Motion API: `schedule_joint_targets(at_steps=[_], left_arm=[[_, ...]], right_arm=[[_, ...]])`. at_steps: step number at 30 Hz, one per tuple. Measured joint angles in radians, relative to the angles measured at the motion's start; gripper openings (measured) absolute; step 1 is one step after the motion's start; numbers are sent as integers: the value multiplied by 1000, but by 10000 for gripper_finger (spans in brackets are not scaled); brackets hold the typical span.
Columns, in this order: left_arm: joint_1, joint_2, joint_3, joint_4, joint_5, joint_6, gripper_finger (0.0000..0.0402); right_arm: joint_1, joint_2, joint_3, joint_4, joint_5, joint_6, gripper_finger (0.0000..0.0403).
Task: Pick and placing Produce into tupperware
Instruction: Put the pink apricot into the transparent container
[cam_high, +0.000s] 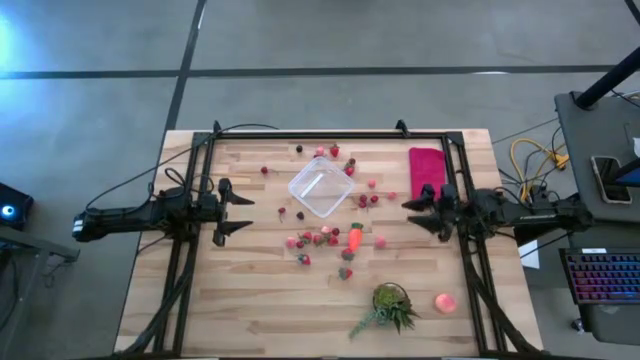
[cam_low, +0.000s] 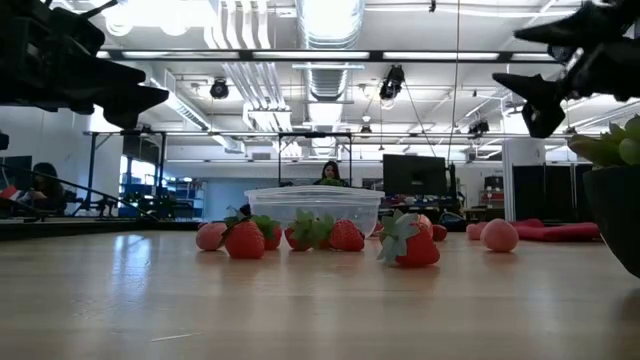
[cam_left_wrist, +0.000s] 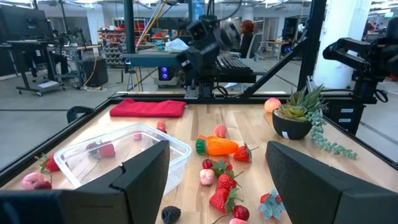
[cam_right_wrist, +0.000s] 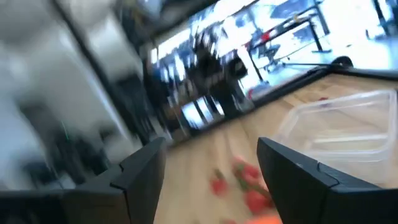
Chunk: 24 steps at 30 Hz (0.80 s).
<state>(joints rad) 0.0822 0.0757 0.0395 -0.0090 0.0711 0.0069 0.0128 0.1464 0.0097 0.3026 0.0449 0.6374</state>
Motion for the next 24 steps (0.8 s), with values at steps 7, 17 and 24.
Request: schedule_joint_targets(at_steps=[7, 17, 24], left_arm=[[0, 0, 0, 0, 0, 0, 255], [0, 0, 0, 0, 0, 0, 255], [0, 0, 0, 0, 0, 0, 255]], right_arm=[[0, -1, 0, 166, 490, 440, 246], [0, -1, 0, 178, 642, 438, 245], [0, -2, 0, 192, 713, 431, 246]])
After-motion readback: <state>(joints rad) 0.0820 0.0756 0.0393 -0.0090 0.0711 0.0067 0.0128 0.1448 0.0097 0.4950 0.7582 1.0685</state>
